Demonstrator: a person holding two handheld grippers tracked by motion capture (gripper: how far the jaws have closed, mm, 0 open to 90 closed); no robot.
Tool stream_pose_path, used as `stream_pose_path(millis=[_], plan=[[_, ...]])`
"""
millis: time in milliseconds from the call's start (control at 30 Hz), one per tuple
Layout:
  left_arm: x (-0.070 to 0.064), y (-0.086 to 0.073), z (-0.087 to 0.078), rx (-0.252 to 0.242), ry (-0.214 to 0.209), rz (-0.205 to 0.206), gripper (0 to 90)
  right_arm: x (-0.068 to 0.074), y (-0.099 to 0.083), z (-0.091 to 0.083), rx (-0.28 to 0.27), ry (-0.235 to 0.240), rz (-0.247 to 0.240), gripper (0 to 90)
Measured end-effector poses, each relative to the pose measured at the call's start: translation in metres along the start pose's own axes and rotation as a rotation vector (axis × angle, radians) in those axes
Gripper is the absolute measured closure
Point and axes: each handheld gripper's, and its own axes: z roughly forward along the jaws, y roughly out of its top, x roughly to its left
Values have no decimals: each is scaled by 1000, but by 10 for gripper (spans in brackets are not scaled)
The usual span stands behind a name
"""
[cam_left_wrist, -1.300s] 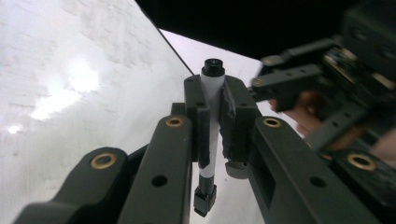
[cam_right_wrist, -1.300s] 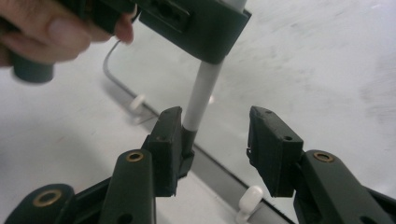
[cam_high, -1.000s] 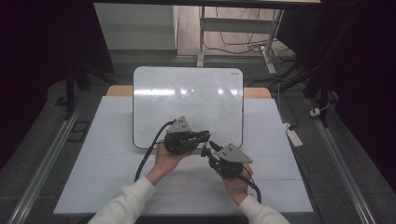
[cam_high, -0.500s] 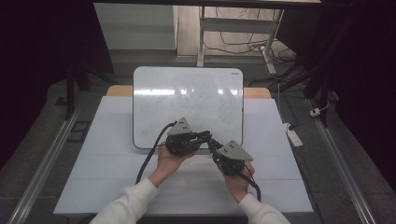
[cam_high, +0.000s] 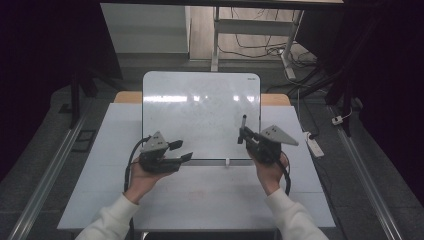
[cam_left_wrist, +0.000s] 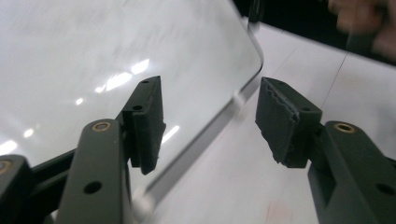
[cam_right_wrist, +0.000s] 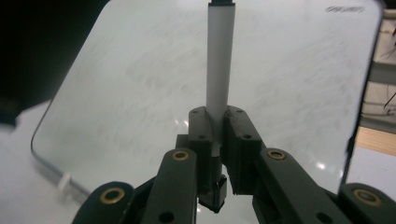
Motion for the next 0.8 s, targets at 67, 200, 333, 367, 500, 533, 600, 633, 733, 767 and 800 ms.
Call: stream_pose_path(millis=[67, 200, 333, 367, 500, 533, 600, 633, 733, 767, 800], plan=[[2, -12, -10, 19, 15, -5, 416, -10, 12, 4, 0, -6, 34, 812], [6, -38, -27, 36, 27, -37, 412, -26, 34, 12, 12, -37, 51, 812], [5, -58, -39, 68, 55, -46, 401, -41, 55, 23, 36, -54, 85, 812], [5, -62, -41, 77, 67, -43, 395, -44, 60, 27, 50, -56, 87, 812], [7, -71, -48, 102, 87, -56, 367, -53, 73, 45, 122, -64, 87, 811], [8, -73, -49, 108, 89, -63, 362, -55, 76, 50, 135, -67, 90, 811], [11, -77, -51, 122, 98, -76, 351, -58, 80, 60, 169, -70, 96, 811], [12, -79, -51, 126, 100, -83, 346, -60, 81, 65, 184, -77, 98, 811], [15, -83, -53, 132, 105, -96, 339, -67, 82, 80, 218, -105, 117, 811], [15, -84, -54, 132, 106, -98, 338, -71, 82, 84, 223, -116, 125, 811], [15, -85, -54, 133, 107, -101, 337, -74, 81, 88, 226, -120, 137, 811]])
